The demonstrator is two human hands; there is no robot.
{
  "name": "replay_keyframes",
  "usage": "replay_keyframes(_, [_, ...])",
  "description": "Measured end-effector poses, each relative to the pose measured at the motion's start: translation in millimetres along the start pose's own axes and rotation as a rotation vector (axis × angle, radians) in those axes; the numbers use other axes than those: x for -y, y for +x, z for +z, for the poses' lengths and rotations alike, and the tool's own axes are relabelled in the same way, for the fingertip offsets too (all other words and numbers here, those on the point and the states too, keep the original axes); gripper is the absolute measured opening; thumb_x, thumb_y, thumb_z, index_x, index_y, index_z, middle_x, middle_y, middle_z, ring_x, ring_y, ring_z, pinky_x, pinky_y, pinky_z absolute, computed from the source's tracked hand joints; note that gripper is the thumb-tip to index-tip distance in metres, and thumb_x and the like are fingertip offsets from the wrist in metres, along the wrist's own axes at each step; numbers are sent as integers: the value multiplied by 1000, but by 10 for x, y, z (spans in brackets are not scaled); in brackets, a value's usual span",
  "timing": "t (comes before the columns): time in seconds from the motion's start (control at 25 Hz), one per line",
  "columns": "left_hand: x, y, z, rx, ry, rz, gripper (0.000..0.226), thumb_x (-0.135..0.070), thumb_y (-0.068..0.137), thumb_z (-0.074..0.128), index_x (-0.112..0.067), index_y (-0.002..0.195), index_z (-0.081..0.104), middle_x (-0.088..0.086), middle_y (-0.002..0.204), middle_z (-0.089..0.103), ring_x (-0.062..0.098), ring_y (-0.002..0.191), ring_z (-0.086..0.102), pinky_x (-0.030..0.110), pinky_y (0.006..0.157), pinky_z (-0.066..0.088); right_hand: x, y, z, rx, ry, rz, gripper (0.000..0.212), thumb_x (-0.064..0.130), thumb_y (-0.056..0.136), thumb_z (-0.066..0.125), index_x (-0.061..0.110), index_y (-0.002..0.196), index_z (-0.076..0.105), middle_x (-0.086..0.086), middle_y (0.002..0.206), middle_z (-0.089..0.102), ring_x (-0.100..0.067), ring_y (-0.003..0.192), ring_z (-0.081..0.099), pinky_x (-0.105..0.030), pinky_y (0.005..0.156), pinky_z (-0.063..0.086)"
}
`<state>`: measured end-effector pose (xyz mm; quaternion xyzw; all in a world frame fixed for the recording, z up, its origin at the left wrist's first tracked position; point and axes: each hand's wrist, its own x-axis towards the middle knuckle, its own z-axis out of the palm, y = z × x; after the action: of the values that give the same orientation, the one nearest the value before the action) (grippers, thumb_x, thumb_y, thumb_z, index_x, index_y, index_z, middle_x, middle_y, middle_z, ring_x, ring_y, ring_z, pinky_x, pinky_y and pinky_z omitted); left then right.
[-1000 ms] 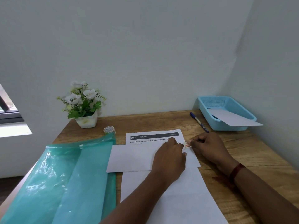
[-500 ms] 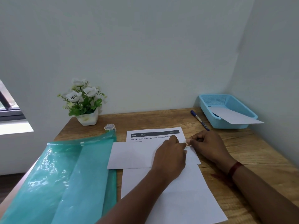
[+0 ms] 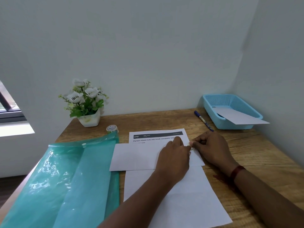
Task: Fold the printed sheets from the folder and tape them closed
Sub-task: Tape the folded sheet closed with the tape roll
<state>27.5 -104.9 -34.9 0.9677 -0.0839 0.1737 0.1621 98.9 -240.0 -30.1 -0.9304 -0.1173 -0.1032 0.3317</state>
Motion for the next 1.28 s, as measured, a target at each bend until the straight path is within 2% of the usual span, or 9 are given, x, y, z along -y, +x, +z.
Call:
replay_keyframes(0.36, [13,5,37,1,17,14,35,-24,101,49,-21,135,57,8,110,54,21,94,55,34,80,54,-11,-5,8,-21,-27,-9,13,30,85,73,23,93,78,8,92,75,3,68,51,-10,59,32])
replay_keyframes(0.72, [20,8,73,8,60,26,33,-23,99,52,-15,130,59,8,109,55,21,92,54,35,80,55,-31,68,-95,87,-2,-8,19,31,81,76,21,97,78,6,94,75,-2,79,59,-13,64,40])
replay_keyframes(0.96, [17,16,76,17,73,28,32,-23,99,51,-15,129,59,8,106,53,21,89,53,36,76,55,-27,74,-72,75,34,9,9,27,79,79,26,86,74,12,79,69,-4,76,61,-17,60,39])
replay_keyframes(1.12, [5,15,74,14,53,16,34,-23,99,51,-12,130,58,10,108,54,22,89,55,36,78,55,-18,76,-111,147,70,-52,10,17,82,76,26,86,74,14,85,68,-2,83,60,-18,68,43])
replay_keyframes(1.28, [6,12,77,8,49,9,32,-23,99,51,-13,128,60,9,106,54,22,88,55,37,77,55,-18,75,-195,216,60,-78,10,18,83,75,23,91,77,16,84,69,1,76,58,-13,65,39])
